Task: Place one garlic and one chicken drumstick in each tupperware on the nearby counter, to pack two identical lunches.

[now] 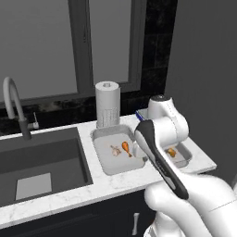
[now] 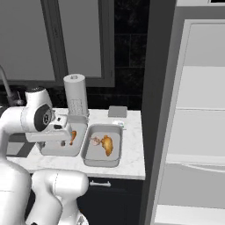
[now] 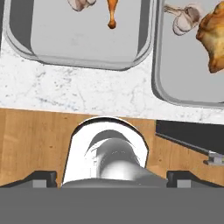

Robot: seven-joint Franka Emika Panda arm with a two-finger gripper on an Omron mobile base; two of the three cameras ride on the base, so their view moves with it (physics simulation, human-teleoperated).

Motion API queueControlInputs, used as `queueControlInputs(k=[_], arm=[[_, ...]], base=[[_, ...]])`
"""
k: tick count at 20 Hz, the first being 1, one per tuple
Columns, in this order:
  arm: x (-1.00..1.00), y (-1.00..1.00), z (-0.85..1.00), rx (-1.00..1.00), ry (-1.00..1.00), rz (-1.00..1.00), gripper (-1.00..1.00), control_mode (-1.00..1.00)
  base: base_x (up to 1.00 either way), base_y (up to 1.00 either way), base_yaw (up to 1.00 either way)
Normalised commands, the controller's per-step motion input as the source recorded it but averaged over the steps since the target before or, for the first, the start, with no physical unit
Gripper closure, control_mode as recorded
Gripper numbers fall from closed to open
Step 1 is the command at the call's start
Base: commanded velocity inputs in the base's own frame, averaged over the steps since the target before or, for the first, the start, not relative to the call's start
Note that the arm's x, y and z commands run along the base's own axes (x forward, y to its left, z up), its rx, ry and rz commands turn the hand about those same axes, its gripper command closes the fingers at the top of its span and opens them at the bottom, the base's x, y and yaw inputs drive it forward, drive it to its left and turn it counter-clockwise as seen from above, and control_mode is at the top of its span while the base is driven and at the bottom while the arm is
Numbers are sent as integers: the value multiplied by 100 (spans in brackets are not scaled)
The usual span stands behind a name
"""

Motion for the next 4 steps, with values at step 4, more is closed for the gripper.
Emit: queueControlInputs(k=[4], arm=[[-6,-37,47,18,-14,-3,-100,-100]], base=[[0,0,0]])
